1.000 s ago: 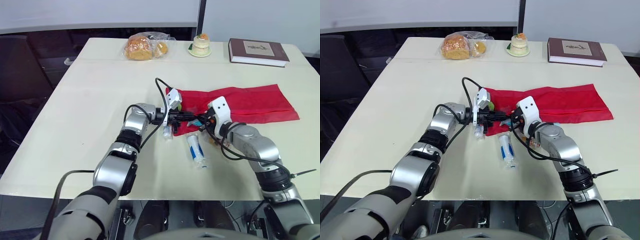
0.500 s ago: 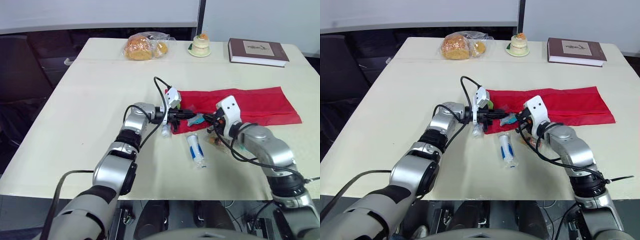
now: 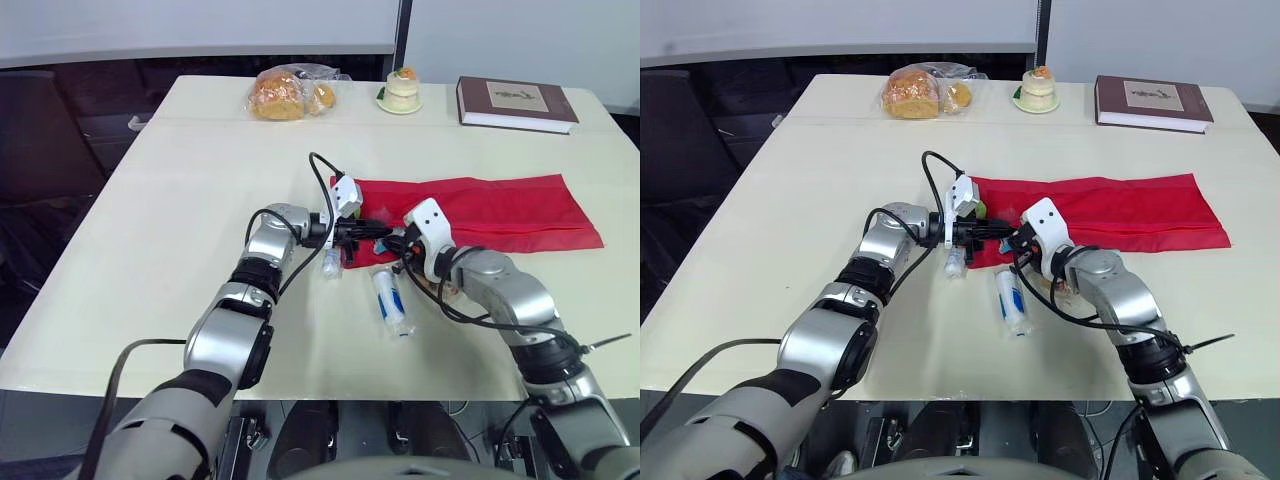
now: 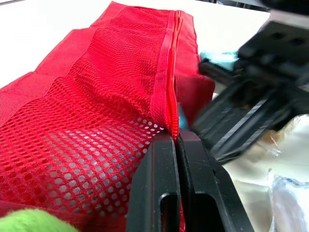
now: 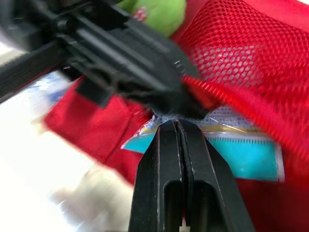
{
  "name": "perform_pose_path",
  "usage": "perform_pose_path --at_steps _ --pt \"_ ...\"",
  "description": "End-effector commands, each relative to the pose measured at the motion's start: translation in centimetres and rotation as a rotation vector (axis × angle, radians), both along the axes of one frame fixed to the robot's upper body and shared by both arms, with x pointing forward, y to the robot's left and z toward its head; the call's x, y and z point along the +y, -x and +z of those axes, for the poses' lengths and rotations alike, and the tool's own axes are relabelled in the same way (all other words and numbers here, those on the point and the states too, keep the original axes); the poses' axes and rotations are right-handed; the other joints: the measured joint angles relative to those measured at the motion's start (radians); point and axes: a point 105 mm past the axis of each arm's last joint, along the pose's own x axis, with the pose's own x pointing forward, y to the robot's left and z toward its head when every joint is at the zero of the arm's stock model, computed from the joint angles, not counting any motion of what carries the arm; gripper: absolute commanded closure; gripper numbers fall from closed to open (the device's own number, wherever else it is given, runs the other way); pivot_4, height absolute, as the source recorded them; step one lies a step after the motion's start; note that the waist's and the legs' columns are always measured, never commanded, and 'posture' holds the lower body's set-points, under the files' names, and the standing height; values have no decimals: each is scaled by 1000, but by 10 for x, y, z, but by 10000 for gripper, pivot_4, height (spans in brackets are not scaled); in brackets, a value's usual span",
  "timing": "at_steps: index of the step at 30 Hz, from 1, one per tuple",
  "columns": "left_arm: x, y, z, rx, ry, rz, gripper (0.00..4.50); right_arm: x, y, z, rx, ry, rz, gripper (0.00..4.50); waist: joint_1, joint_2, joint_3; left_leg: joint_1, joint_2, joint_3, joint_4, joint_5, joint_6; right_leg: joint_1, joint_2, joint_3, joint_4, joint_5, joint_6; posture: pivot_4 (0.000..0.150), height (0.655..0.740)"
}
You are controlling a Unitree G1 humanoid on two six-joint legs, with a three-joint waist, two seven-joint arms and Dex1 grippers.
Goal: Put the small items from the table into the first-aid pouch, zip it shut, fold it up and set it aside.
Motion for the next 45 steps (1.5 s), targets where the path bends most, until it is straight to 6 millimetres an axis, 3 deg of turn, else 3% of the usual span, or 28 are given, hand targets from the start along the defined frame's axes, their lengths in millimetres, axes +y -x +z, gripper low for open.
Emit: perform_pose_path --at_steps 1,7,11,15,21,27,33,34,35,40,43,44,45 --pt "-7 4 10 -31 18 -42 45000 4 -13 5 -61 1 -20 44658 -1 0 0 0 0 0 0 0 0 0 0 0 0 0 0 1500 7289" --pt "-7 6 7 -21 13 -52 45000 8 -42 27 -208 -95 -135 44658 -3 0 0 0 0 0 0 0 0 0 0 0 1 0 0 1500 7289" --pt "-4 4 6 -22 7 -38 45000 5 -43 27 -233 -134 -167 44658 -4 0 0 0 0 0 0 0 -1 0 0 0 1 0 0 1500 7289" --pt "5 -3 9 -37 3 10 45000 -2 -24 24 -232 -102 -105 44658 1 0 0 0 0 0 0 0 0 0 0 0 1 0 0 1500 7289" --pt "24 -15 15 -75 -25 87 45000 -24 11 46 -313 -101 -32 44658 -1 0 0 0 0 0 0 0 0 0 0 0 1 0 0 1500 7289" --pt "51 -20 12 -107 -101 129 45000 -66 48 68 -388 -106 -17 44658 1 0 0 0 0 -1 0 0 0 0 1 0 1 0 0 1500 7289" --pt "82 -24 13 -123 -164 191 45000 -110 87 70 -423 -86 -44 44658 3 -1 0 0 0 0 0 0 0 0 1 0 0 0 0 1500 7289" --pt "88 -25 14 -124 -175 202 45000 -118 94 69 -413 -86 -56 39627 1 -1 0 0 0 -1 0 0 0 1 1 -1 0 0 0 1500 7289" --pt "93 -25 14 -125 -187 214 45000 -125 100 68 -403 -87 -65 37817 1 -1 0 0 0 0 0 0 0 0 1 0 0 0 0 1500 7289" --pt "123 -26 11 -135 -276 271 45000 -145 135 72 -352 -123 -64 12191 2 -1 0 2 1 0 0 0 0 2 1 0 0 0 0 1500 7289" --pt "133 -22 12 -114 -287 265 45000 -156 150 77 -335 -120 -69 305 4 -1 0 1 1 -1 0 0 0 2 1 -1 0 0 0 1500 7289" --pt "137 -21 12 -107 -290 266 45000 -159 153 79 -332 -115 -73 305 2 -1 0 2 1 -1 0 0 0 2 1 -1 0 0 0 1500 7289" --pt "140 -21 12 -102 -293 269 41979 -161 156 80 -329 -111 -77 26 2 -1 0 2 1 0 0 0 0 2 1 0 0 0 0 1500 7289"
